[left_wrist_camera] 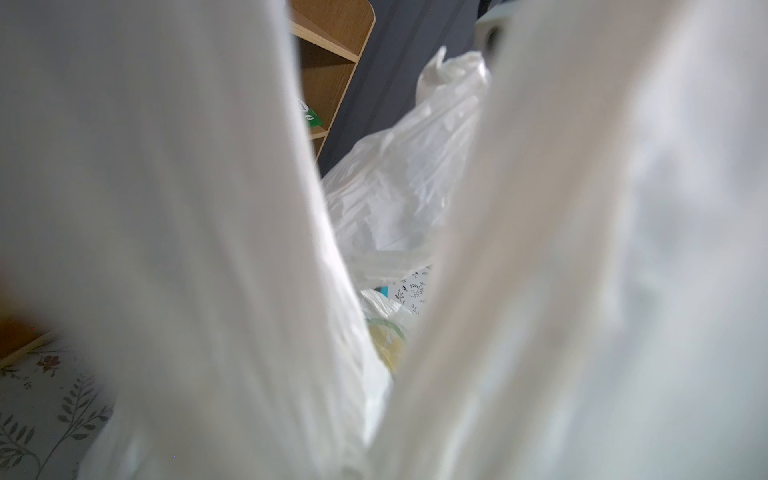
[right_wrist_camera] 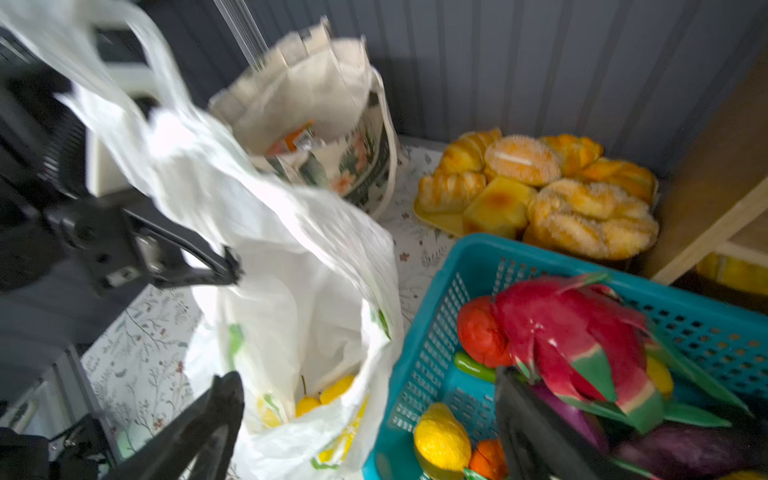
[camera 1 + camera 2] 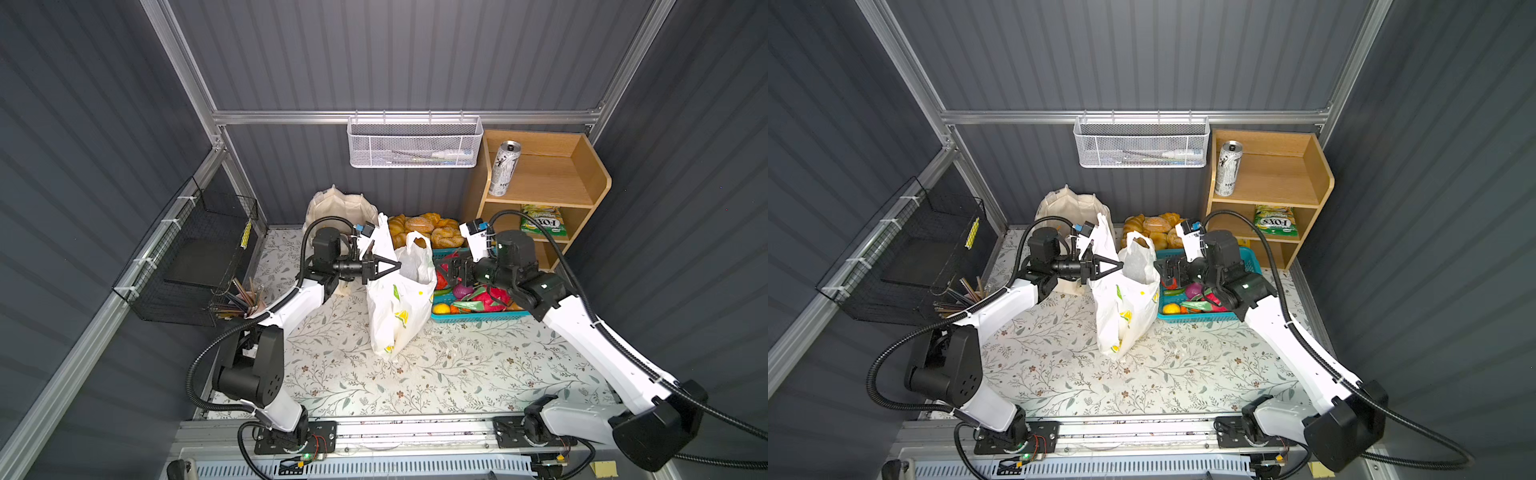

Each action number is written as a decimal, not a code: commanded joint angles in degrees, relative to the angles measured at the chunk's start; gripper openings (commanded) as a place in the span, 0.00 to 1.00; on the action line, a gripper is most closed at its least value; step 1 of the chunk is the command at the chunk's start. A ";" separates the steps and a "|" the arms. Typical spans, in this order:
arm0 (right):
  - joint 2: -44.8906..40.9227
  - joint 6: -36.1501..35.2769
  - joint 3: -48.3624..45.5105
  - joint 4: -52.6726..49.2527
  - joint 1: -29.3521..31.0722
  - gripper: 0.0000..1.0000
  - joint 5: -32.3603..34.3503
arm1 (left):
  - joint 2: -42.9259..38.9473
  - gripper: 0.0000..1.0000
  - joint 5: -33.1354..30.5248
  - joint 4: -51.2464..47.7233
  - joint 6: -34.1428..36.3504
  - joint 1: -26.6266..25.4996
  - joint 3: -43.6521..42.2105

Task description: Place the mixed food into the grocery bags and tie them

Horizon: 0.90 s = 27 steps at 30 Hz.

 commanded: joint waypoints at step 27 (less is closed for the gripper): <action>15.91 10.54 1.11 34.17 1.38 0.00 -1.35 | -1.72 0.05 -9.87 -4.65 -6.68 2.53 2.57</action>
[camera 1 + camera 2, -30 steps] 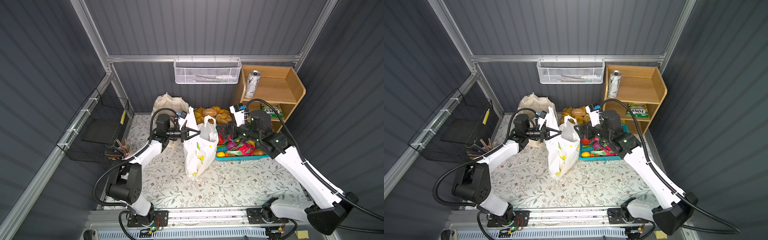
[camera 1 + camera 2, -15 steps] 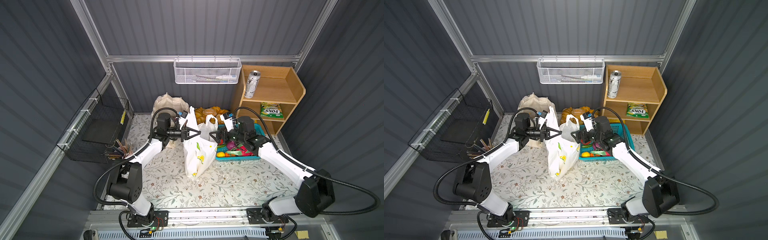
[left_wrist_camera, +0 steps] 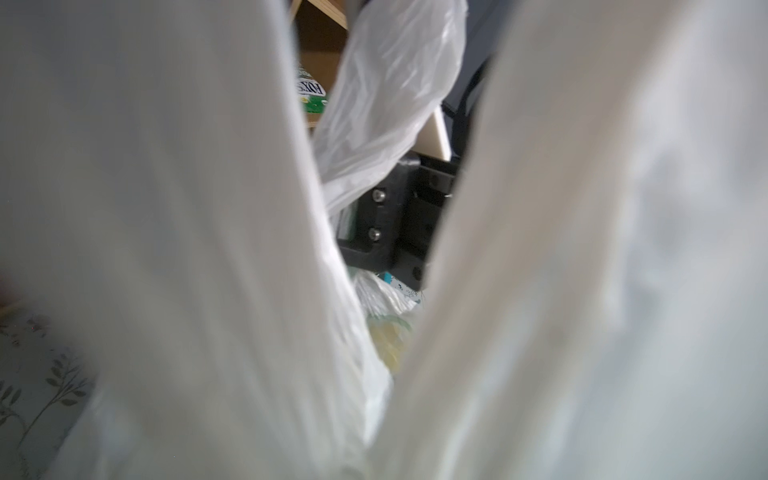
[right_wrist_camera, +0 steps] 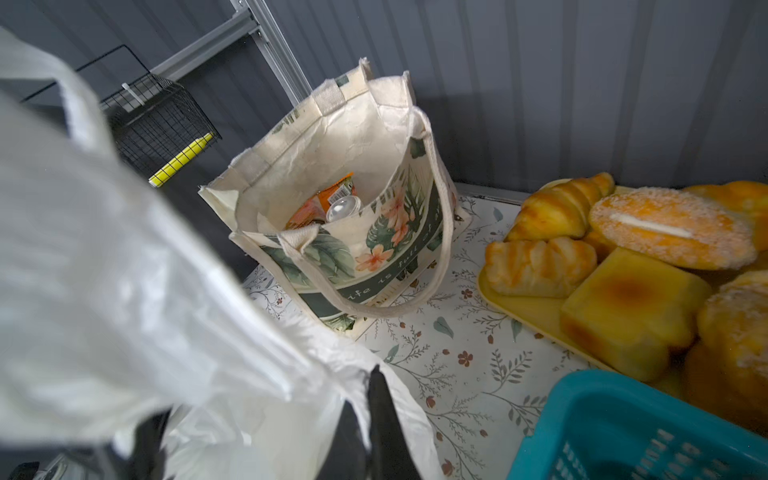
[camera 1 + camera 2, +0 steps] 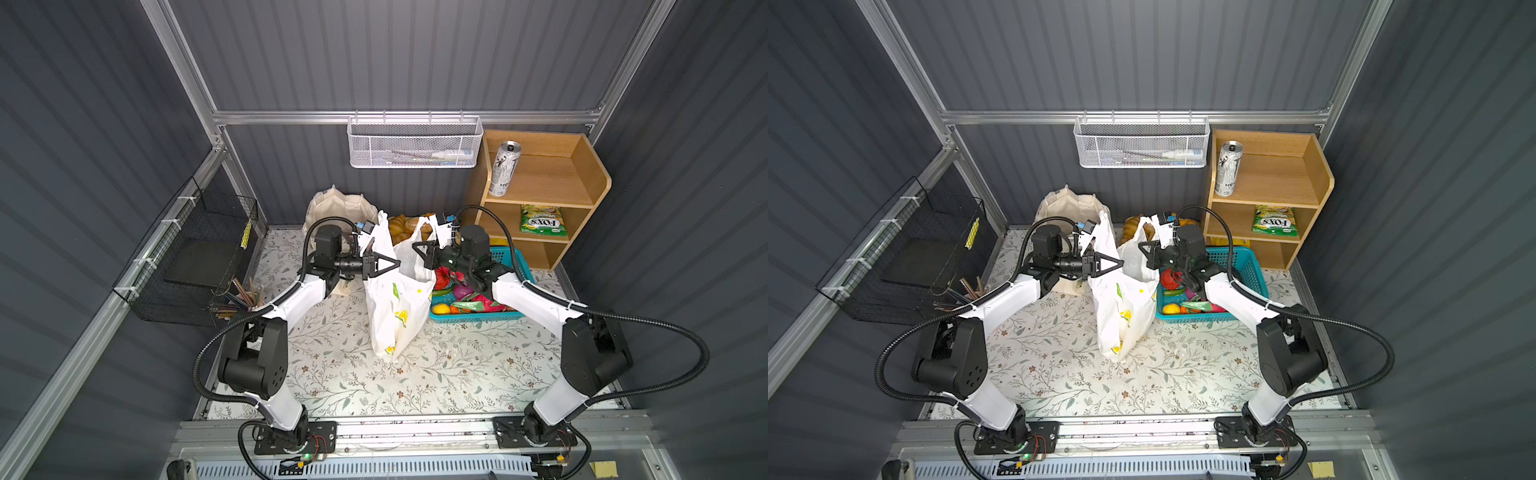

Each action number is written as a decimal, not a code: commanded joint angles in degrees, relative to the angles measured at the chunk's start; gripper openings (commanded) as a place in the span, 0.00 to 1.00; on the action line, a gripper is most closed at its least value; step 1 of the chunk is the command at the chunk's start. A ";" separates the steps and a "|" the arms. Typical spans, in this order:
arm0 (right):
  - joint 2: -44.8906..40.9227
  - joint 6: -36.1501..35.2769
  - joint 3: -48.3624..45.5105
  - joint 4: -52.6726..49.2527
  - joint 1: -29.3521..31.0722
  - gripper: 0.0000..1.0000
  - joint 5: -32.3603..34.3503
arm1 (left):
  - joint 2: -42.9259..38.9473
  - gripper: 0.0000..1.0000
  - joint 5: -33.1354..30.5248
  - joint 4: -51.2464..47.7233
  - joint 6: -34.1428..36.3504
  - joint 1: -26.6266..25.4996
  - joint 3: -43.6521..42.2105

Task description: Place the mixed food into the grocery bags and tie them

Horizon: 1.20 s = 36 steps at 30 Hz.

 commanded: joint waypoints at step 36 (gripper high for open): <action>-8.58 -20.55 22.56 -43.08 13.75 0.71 30.79 | 4.79 0.00 9.14 -14.75 13.88 -0.96 8.00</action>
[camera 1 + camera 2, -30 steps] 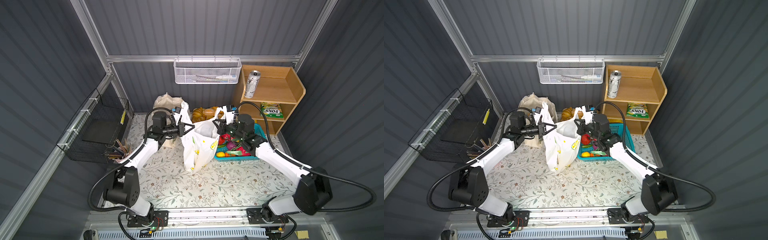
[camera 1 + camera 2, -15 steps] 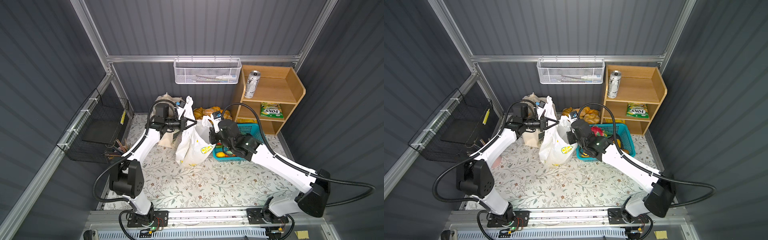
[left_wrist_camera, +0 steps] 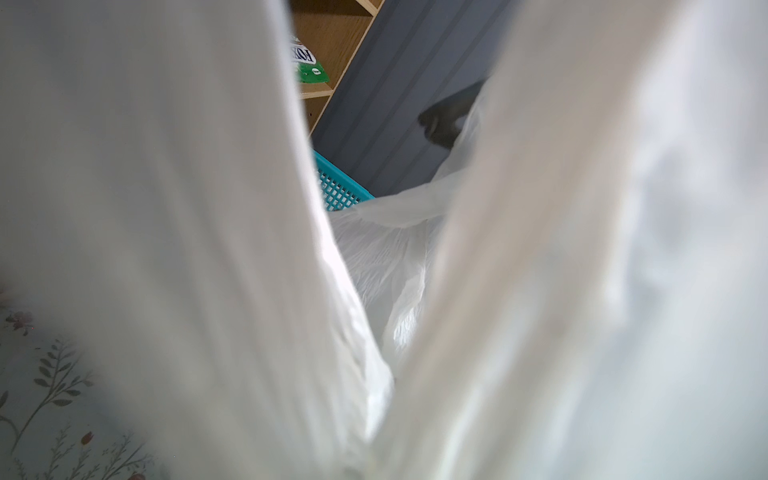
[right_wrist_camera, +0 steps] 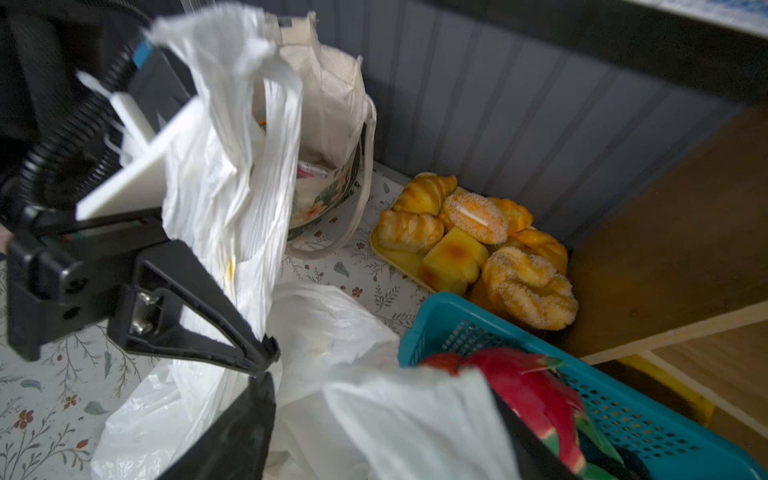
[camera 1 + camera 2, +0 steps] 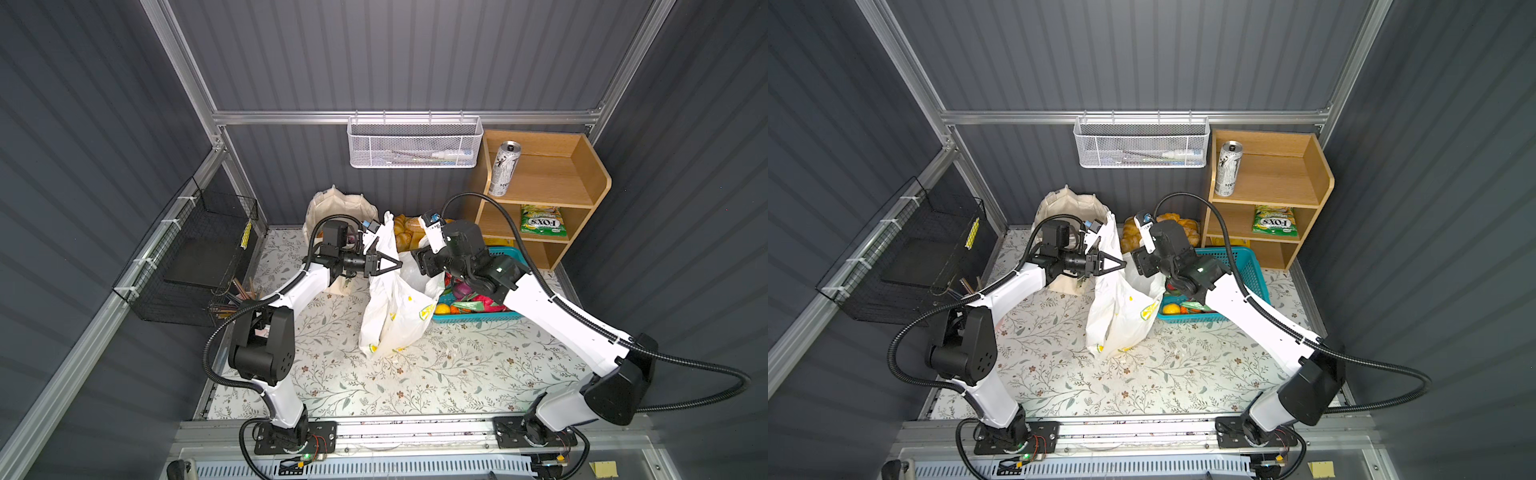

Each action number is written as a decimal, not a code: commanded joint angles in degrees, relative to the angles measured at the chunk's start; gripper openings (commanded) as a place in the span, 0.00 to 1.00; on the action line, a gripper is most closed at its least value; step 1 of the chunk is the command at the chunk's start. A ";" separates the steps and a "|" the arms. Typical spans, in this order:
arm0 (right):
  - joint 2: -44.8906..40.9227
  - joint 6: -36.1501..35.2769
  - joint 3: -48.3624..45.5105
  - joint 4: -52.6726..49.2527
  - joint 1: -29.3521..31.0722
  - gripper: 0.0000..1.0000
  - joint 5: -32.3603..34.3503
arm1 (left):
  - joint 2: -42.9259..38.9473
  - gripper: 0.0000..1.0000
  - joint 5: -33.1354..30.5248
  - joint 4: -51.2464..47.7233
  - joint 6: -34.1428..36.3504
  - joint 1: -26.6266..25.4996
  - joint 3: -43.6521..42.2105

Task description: Place the mixed food into the grocery bags and tie them

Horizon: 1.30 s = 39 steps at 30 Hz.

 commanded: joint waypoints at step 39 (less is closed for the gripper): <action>9.36 -10.64 17.31 -13.11 -1.74 0.00 -15.48 | 17.59 0.00 5.20 -88.86 70.65 -6.32 39.51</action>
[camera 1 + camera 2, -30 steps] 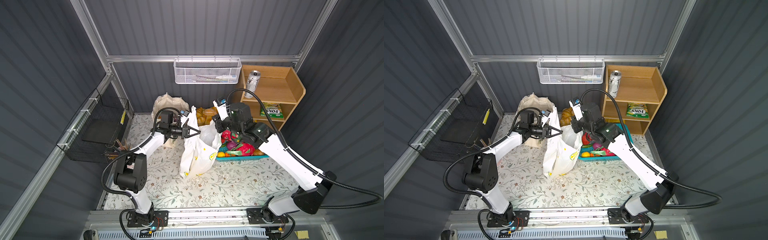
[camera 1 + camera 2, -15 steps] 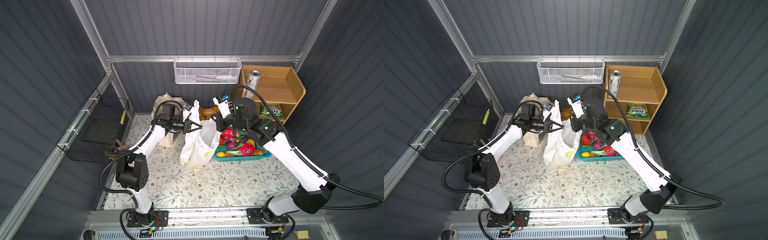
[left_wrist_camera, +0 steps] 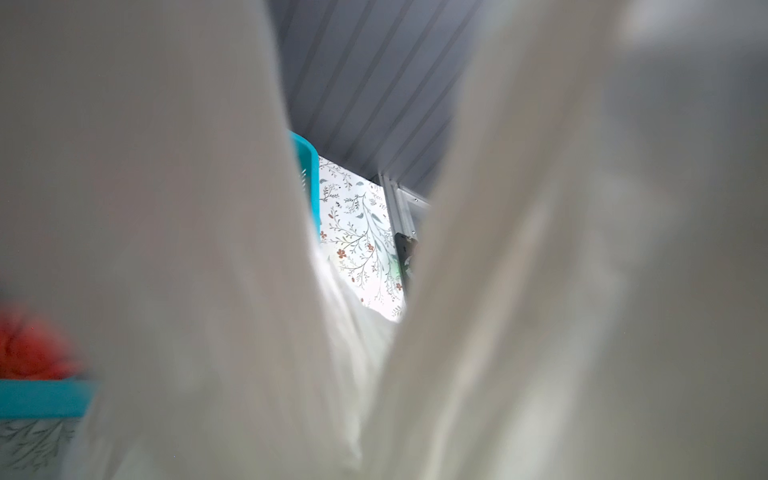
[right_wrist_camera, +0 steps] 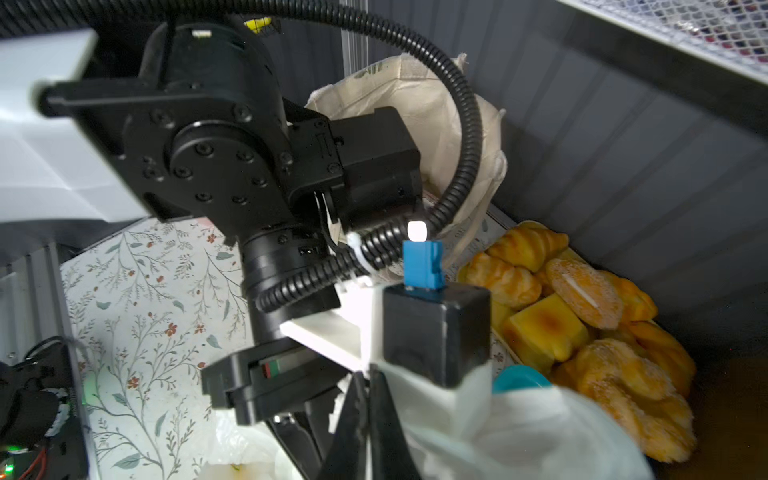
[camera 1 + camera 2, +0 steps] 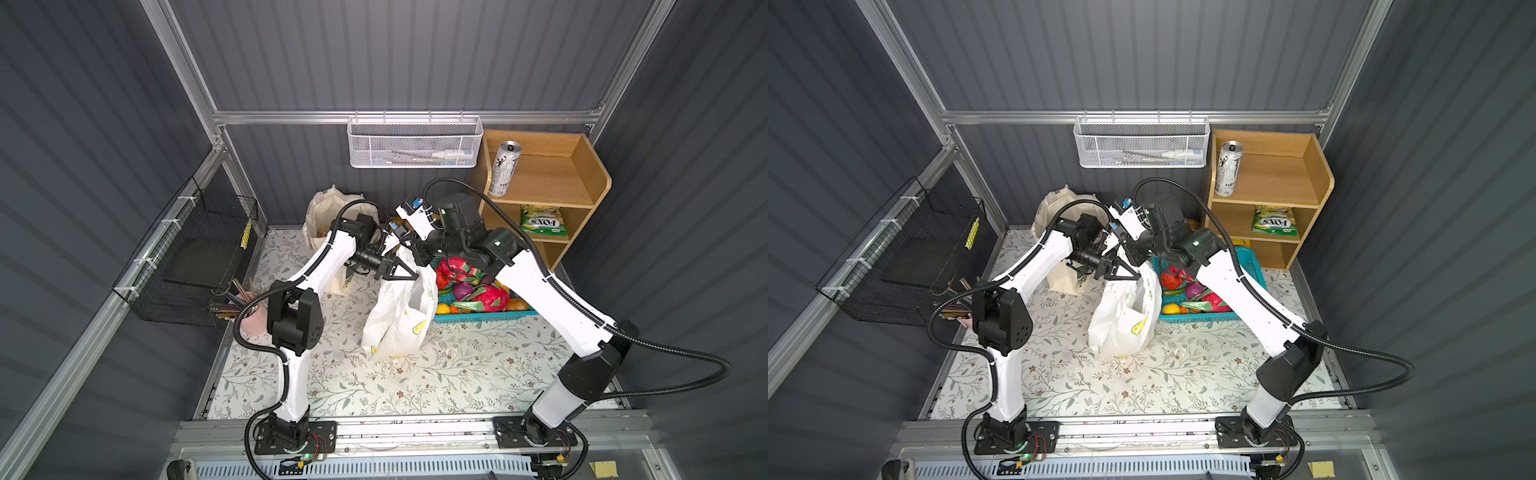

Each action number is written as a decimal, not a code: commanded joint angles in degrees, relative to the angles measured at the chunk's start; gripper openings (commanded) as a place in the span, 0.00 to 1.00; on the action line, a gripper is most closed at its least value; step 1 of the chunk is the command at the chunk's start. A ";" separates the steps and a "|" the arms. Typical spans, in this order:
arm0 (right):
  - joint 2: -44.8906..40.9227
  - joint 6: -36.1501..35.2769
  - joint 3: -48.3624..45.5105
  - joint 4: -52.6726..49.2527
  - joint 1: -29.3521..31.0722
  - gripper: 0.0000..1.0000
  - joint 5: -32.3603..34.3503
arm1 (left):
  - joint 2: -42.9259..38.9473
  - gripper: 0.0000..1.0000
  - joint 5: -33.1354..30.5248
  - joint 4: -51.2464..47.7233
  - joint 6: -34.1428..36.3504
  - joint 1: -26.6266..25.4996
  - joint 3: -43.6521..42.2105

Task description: Place the mixed food into the grocery bags and tie them

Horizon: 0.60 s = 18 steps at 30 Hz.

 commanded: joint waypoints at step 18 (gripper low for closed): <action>-5.45 2.07 -8.61 3.46 -0.80 0.00 7.77 | -5.07 0.00 -0.67 5.25 -5.37 -0.30 -3.75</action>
